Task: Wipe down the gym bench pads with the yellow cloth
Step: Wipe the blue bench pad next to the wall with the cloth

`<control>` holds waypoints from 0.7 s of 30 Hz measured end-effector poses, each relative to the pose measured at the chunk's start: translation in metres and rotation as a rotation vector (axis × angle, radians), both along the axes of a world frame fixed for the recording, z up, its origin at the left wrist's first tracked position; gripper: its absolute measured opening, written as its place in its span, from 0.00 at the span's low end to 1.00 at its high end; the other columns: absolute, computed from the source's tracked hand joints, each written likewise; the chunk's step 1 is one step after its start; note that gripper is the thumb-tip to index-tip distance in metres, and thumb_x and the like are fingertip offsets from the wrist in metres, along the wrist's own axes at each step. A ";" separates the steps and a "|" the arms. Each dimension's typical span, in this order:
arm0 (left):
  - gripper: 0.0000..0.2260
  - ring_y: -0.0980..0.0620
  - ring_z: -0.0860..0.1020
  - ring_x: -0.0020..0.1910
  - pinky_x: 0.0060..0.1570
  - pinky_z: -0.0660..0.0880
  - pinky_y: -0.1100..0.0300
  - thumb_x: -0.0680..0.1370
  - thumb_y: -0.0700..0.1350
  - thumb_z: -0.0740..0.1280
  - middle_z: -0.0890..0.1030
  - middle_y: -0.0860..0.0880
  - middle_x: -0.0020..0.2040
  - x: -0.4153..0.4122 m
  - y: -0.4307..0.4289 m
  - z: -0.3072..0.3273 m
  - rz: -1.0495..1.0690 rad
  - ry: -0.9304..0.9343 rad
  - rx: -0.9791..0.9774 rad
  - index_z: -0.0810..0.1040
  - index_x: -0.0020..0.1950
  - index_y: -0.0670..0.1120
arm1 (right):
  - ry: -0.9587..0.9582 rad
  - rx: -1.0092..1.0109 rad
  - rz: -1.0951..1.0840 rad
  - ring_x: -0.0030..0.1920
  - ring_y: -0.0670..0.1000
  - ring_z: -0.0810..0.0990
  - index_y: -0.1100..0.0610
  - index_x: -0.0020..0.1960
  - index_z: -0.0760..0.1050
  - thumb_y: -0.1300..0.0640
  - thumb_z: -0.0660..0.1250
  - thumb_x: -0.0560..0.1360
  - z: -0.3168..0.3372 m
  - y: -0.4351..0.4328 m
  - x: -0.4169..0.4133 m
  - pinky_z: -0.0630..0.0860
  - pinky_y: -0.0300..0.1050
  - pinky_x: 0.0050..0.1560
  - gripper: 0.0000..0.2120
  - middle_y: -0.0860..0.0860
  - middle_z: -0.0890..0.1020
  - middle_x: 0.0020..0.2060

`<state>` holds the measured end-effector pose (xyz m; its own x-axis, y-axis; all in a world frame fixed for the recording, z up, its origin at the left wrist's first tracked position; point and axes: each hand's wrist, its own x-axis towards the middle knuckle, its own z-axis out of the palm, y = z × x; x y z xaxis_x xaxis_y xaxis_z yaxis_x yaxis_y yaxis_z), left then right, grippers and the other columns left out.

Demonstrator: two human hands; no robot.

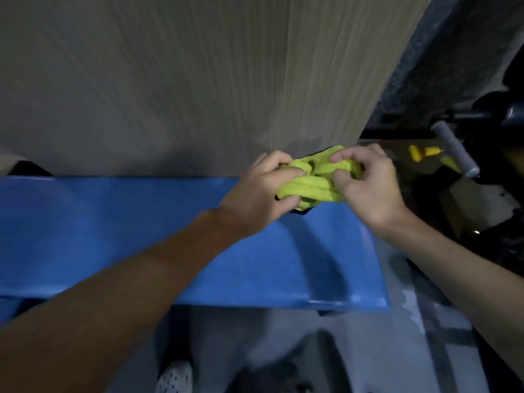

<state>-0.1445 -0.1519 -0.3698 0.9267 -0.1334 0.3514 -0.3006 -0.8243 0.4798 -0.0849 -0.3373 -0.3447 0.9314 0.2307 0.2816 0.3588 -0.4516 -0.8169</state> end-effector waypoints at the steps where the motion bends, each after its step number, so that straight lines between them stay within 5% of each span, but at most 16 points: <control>1: 0.19 0.42 0.76 0.53 0.59 0.70 0.58 0.71 0.48 0.66 0.78 0.42 0.57 0.004 -0.004 -0.023 -0.021 -0.022 -0.012 0.83 0.57 0.40 | -0.012 -0.011 -0.025 0.41 0.40 0.72 0.52 0.47 0.79 0.69 0.67 0.71 -0.023 -0.006 -0.001 0.64 0.22 0.45 0.13 0.61 0.75 0.49; 5: 0.21 0.45 0.74 0.55 0.56 0.73 0.53 0.72 0.57 0.69 0.77 0.45 0.57 0.013 -0.010 -0.110 -0.167 -0.079 0.123 0.84 0.56 0.44 | 0.101 -0.228 -0.037 0.43 0.49 0.75 0.48 0.43 0.78 0.63 0.67 0.73 -0.110 -0.032 0.004 0.70 0.27 0.44 0.10 0.60 0.78 0.50; 7: 0.23 0.46 0.75 0.57 0.57 0.72 0.50 0.75 0.62 0.63 0.77 0.47 0.57 0.015 -0.010 -0.147 -0.190 -0.049 0.217 0.83 0.57 0.47 | 0.213 -0.587 -0.057 0.52 0.57 0.76 0.44 0.44 0.79 0.51 0.63 0.74 -0.148 -0.045 0.004 0.74 0.44 0.57 0.06 0.56 0.77 0.53; 9: 0.24 0.46 0.75 0.58 0.59 0.71 0.48 0.77 0.62 0.57 0.77 0.49 0.58 0.021 -0.007 -0.175 -0.123 0.027 0.244 0.81 0.61 0.48 | 0.140 -0.837 -0.122 0.61 0.61 0.69 0.45 0.49 0.80 0.46 0.61 0.77 -0.174 -0.049 0.004 0.66 0.57 0.64 0.10 0.55 0.73 0.56; 12: 0.23 0.45 0.74 0.60 0.61 0.69 0.47 0.76 0.58 0.54 0.76 0.49 0.60 0.032 -0.003 -0.201 -0.020 0.110 0.274 0.75 0.66 0.51 | -0.091 -0.771 -0.015 0.66 0.58 0.67 0.48 0.58 0.78 0.43 0.57 0.79 -0.194 -0.028 0.003 0.60 0.55 0.66 0.16 0.53 0.73 0.62; 17: 0.20 0.49 0.75 0.53 0.58 0.71 0.46 0.75 0.54 0.52 0.77 0.49 0.53 0.040 0.005 -0.204 0.020 0.129 0.088 0.71 0.63 0.51 | -0.111 -0.971 0.142 0.77 0.55 0.55 0.43 0.76 0.59 0.32 0.38 0.76 -0.220 -0.013 0.008 0.49 0.60 0.76 0.34 0.53 0.60 0.76; 21: 0.25 0.52 0.70 0.65 0.70 0.63 0.55 0.73 0.53 0.54 0.70 0.51 0.63 0.035 0.009 -0.215 -0.009 0.200 0.039 0.73 0.68 0.51 | -0.120 -0.979 0.146 0.79 0.52 0.49 0.42 0.79 0.52 0.32 0.37 0.76 -0.220 -0.020 0.006 0.45 0.58 0.77 0.35 0.50 0.55 0.79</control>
<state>-0.1100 -0.1424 -0.5848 0.9763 -0.1516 0.1547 -0.2096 -0.8413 0.4983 -0.0793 -0.3576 -0.5648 0.8532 0.5216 -0.0038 0.5204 -0.8516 -0.0625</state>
